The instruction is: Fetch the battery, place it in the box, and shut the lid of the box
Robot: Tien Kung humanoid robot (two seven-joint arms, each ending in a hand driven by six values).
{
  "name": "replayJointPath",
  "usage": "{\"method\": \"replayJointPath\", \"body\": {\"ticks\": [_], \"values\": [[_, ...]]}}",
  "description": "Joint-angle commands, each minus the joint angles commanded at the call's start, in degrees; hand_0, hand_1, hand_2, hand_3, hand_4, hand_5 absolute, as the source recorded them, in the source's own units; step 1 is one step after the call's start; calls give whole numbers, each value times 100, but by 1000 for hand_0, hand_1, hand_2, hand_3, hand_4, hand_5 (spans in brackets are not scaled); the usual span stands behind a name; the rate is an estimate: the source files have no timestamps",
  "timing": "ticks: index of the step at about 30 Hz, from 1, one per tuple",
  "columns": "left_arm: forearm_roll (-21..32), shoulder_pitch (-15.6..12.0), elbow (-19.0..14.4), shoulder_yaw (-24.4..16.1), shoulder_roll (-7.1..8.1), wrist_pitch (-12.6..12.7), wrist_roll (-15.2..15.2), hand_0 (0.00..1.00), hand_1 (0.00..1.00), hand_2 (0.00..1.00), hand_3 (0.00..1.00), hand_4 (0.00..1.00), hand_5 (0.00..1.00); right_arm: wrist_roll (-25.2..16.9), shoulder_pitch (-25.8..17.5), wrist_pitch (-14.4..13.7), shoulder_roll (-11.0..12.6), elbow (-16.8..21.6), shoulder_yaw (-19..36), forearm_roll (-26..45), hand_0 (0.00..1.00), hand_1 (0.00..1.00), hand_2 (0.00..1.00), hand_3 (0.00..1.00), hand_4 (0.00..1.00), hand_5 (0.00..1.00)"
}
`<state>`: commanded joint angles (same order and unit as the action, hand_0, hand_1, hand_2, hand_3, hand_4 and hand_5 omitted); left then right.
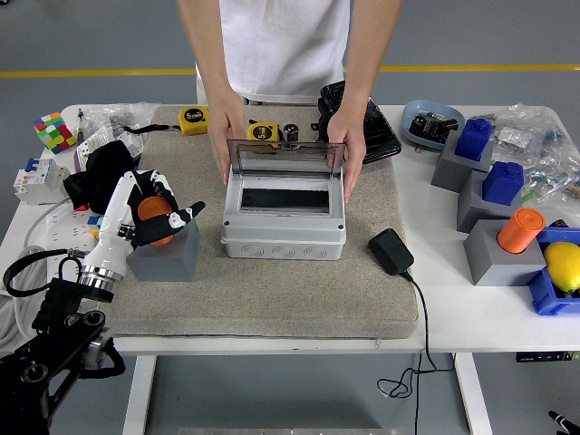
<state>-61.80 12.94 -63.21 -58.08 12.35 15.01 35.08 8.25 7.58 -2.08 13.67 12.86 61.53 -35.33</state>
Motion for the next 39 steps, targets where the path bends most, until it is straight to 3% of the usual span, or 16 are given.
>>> {"method": "replayJointPath", "body": {"ticks": [1,2,11,18,25,30,34,39], "values": [[29,10,11,0,-5,22,26,133,111,176,220,907,2,-2,3,-1,0,2,4,0,660,630,635,547,945,442],[47,15,17,3,-6,37,45,59,82,169,213,887,2,-3,4,-2,-1,2,7,-1,659,631,635,547,945,441],[158,65,74,77,-14,175,190,12,56,166,206,881,2,-8,1,-4,-8,1,0,11,659,631,634,547,945,441],[-263,95,-288,11,55,190,36,3,41,158,205,883,2,-14,-1,-4,-7,3,-2,9,658,630,635,546,945,441],[-1479,362,-993,11,243,391,-826,2,44,158,205,888,2,-18,13,-9,0,0,-29,21,658,631,635,546,945,441],[-2247,800,-1406,433,457,445,-1657,2,39,155,204,878,2,-16,20,-23,1,0,-57,33,658,630,635,545,944,441],[-2751,1271,-1502,927,536,367,-2306,2,37,154,217,876,2,-11,15,-32,3,-4,-94,47,658,630,633,545,944,441],[-3066,1739,-1441,1524,483,250,-2936,2,32,153,222,886,2,-14,8,-46,-12,-4,-119,61,658,631,633,545,944,441]]}}
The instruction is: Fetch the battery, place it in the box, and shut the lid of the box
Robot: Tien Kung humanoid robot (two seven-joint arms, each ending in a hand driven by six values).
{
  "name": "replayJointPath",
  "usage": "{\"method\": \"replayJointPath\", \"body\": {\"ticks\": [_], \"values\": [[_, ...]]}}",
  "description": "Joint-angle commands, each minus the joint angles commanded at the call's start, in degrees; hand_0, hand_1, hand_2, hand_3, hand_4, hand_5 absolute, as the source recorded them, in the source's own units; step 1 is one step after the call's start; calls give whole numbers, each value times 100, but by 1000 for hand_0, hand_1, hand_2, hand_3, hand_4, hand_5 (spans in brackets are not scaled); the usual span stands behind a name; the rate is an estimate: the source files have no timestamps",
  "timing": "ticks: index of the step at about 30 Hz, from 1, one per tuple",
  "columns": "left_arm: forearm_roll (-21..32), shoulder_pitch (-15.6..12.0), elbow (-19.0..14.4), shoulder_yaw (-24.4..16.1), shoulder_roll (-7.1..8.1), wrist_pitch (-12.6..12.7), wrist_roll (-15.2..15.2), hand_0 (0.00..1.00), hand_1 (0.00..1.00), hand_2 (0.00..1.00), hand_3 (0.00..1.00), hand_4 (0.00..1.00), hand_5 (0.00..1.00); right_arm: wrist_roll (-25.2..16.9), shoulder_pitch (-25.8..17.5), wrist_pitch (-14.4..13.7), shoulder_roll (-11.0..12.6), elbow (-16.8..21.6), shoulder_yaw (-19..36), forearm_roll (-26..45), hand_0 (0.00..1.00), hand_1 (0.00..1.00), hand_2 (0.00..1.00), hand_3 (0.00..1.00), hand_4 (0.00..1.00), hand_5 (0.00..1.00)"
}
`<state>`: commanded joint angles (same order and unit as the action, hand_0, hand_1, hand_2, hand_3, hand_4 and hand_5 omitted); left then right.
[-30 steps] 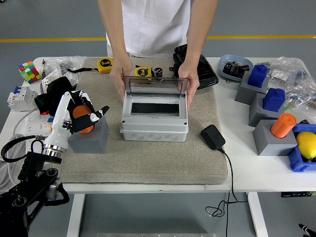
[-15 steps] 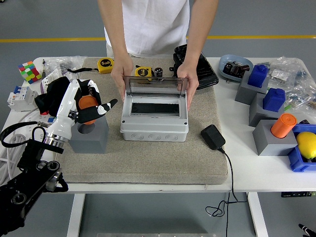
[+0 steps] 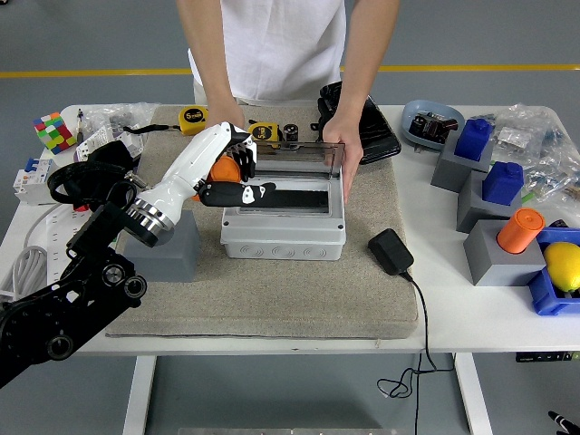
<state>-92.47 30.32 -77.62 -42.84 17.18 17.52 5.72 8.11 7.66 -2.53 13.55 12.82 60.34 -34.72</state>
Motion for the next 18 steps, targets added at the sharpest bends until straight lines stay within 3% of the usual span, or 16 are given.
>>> {"method": "replayJointPath", "body": {"ticks": [8,18], "values": [[44,694,371,746,-305,-1,-361,2,30,153,274,925,2,0,-13,2,-17,-8,-36,28,658,630,632,545,943,441],[305,1273,1135,1281,-734,235,-344,4,31,155,343,989,2,-12,-21,-4,-43,-18,-61,46,657,630,632,545,943,441]]}}
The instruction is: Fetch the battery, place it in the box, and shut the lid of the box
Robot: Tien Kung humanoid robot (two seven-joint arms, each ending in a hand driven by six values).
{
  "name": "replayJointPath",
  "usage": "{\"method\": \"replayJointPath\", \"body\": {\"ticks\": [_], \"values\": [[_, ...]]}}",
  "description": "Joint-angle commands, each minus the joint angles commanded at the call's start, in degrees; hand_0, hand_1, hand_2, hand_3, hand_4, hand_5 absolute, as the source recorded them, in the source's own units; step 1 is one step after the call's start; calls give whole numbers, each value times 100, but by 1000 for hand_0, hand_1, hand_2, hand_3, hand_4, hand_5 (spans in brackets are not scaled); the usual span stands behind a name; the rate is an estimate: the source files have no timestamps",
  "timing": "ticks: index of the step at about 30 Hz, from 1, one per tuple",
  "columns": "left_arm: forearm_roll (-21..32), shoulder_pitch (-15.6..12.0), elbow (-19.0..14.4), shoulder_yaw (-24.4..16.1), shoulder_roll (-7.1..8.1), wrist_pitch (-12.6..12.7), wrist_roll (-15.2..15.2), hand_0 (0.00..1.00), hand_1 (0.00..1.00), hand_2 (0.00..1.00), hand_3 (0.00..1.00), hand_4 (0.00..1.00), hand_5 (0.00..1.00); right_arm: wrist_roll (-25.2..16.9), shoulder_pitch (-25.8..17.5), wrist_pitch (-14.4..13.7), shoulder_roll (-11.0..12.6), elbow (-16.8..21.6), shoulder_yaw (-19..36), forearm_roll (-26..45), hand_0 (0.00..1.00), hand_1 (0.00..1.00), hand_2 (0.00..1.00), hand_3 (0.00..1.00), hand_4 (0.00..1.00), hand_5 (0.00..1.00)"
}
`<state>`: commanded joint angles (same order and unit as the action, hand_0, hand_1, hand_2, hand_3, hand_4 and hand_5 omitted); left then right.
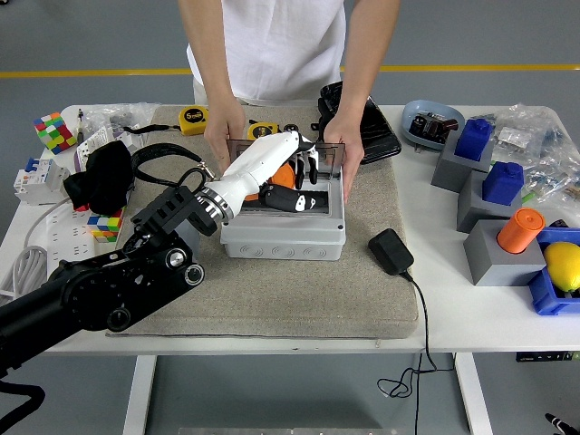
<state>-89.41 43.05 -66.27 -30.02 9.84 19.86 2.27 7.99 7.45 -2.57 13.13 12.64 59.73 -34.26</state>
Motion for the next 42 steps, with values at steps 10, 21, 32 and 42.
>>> {"method": "replayJointPath", "body": {"ticks": [10,21,32,42], "values": [[247,255,626,370,-329,394,321,13,40,163,366,998,2,-14,1,-7,-10,7,-48,14,657,630,631,545,943,442],[260,240,1005,444,-494,775,672,113,155,231,430,998,31,-18,6,-29,-18,43,-58,-10,657,630,631,545,942,442],[148,207,1179,514,-549,934,775,184,296,294,465,998,75,-21,-1,-37,-21,52,-82,-10,658,630,630,544,941,441],[251,171,1175,428,-536,966,996,462,555,514,603,998,379,-27,-6,-25,-24,49,-71,-11,657,630,629,545,941,441]]}}
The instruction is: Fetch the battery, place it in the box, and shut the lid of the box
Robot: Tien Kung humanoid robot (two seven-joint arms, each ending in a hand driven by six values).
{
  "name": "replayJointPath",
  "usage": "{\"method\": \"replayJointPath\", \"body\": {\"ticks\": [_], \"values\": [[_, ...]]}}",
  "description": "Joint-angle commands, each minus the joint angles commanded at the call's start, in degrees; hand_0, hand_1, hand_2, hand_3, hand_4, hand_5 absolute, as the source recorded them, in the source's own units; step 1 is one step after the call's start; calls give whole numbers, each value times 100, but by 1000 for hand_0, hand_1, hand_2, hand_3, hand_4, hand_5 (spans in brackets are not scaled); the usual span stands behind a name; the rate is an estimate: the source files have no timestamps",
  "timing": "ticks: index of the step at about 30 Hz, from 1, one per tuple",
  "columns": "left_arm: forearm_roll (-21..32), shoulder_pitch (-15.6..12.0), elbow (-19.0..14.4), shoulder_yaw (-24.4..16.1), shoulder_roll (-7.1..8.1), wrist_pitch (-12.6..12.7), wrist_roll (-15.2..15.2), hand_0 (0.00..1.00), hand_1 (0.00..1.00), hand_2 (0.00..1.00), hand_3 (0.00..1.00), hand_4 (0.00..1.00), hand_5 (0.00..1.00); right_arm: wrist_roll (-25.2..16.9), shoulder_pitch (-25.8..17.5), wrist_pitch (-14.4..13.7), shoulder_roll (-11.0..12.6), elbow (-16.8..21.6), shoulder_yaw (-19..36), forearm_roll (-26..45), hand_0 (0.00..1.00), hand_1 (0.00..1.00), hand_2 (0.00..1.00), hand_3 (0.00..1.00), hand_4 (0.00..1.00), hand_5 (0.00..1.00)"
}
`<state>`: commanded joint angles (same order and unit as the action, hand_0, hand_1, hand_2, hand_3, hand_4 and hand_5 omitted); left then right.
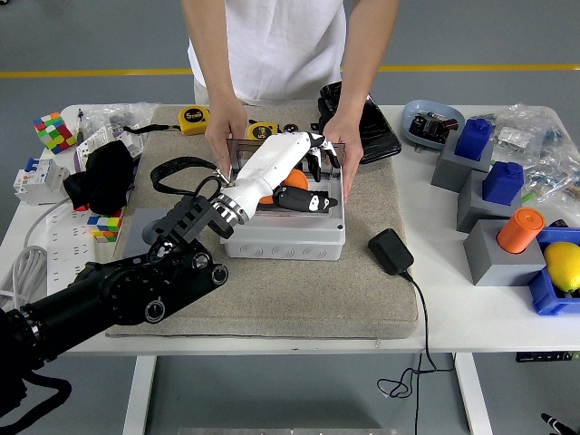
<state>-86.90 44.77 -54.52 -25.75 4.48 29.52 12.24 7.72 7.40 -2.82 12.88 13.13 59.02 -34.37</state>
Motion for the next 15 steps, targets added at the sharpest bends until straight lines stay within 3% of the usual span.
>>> {"method": "replayJointPath", "body": {"ticks": [8,15], "values": [[18,-46,-84,-92,33,-33,-1,459,553,522,607,998,412,-6,4,-4,-1,7,15,-13,658,630,629,545,942,440],[13,-250,-647,-593,189,29,174,412,516,504,606,998,413,-7,-7,4,2,3,46,-27,658,630,629,545,941,439]]}}
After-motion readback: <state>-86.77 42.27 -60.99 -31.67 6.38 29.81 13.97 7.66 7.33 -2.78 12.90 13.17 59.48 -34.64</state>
